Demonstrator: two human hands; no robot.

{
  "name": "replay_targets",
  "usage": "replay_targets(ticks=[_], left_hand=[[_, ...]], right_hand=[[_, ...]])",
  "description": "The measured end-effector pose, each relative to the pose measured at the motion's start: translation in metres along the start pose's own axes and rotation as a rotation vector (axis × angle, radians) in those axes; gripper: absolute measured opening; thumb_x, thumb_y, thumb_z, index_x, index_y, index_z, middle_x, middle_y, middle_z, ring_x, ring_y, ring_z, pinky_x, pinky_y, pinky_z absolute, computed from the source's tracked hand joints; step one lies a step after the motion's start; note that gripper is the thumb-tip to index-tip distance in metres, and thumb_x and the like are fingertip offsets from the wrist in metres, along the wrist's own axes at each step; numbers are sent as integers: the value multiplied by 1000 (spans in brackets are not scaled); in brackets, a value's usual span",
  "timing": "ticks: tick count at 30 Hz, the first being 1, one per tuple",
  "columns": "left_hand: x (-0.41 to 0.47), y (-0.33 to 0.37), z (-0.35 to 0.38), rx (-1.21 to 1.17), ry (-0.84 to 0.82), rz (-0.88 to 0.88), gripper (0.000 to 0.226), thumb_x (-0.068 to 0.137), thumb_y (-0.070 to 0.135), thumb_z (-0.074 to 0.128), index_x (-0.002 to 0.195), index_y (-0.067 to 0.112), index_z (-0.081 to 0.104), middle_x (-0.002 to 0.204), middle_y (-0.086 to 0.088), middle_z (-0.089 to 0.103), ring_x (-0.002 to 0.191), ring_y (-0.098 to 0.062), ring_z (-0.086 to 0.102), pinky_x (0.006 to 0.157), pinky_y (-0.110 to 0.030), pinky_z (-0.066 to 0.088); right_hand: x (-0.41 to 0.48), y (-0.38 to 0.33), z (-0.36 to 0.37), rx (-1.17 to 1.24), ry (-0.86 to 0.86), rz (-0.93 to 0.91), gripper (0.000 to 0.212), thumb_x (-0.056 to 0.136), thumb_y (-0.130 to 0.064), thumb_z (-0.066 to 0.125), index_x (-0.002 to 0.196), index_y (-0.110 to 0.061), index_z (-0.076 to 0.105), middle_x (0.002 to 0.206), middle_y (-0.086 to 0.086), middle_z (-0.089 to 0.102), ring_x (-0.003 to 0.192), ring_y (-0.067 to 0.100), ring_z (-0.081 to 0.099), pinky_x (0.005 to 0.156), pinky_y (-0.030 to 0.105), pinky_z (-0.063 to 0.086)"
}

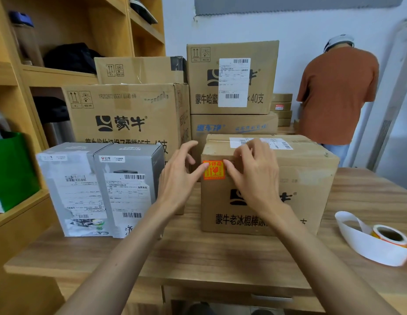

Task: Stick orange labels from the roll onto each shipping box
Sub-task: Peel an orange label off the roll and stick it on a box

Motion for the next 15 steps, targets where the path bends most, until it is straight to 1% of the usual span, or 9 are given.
replay_targets(ticks=[1, 3, 4, 6, 8, 11, 15], left_hand=[[3, 0, 1, 10, -49, 17, 47, 93, 47, 68, 136, 45, 51, 94, 11, 60, 82, -11, 59, 73, -36, 52], [7, 2, 4, 43, -145, 57, 46, 95, 48, 64, 139, 48, 52, 95, 12, 60, 83, -8, 58, 78, -39, 54], [9, 2, 5, 35, -171, 67, 44, 96, 47, 64, 139, 46, 55, 95, 12, 60, 83, -8, 58, 79, -41, 54], [10, 1, 5, -8, -171, 71, 39, 95, 43, 67, 134, 41, 61, 93, 11, 60, 83, -10, 59, 81, -43, 54], [11, 1, 3, -48, -140, 79, 35, 93, 40, 70, 128, 39, 67, 91, 10, 61, 83, -14, 60, 81, -45, 54], [9, 6, 1, -103, -121, 101, 29, 91, 35, 74, 120, 34, 72, 86, 8, 64, 82, -15, 61, 77, -45, 56], [6, 14, 4, -200, -124, 84, 26, 90, 28, 77, 116, 27, 74, 82, 5, 63, 78, -20, 61, 63, -47, 58]], right_hand=[[4, 3, 4, -17, -27, -36, 32, 86, -39, 71, 95, -9, 64, 102, 10, 60, 91, 29, 55, 80, 39, 42], [9, 11, 15, -21, -146, -64, 44, 87, -50, 66, 108, -11, 67, 119, 11, 63, 107, 30, 57, 101, 47, 38], [10, 14, 21, -9, -215, -62, 48, 88, -55, 62, 111, -13, 68, 123, 9, 63, 112, 29, 58, 108, 47, 34], [11, 18, 25, 22, -318, -47, 52, 89, -61, 55, 114, -17, 68, 122, 3, 66, 114, 25, 58, 113, 44, 26], [11, 20, 23, 56, -338, -44, 51, 88, -62, 56, 114, -20, 68, 116, -2, 69, 110, 21, 59, 109, 39, 27], [11, 24, 12, 121, -297, -27, 46, 86, -61, 60, 108, -23, 69, 108, -6, 69, 103, 19, 57, 95, 34, 31], [10, 32, 9, 179, -299, 15, 43, 83, -61, 63, 105, -24, 69, 106, -8, 68, 100, 17, 55, 88, 34, 32]])
Point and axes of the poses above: each hand's wrist, its own x-axis towards the middle knuckle, its own z-axis out of the palm, y = z × x, the point moved 6 cm from there along x, towards the middle knuckle
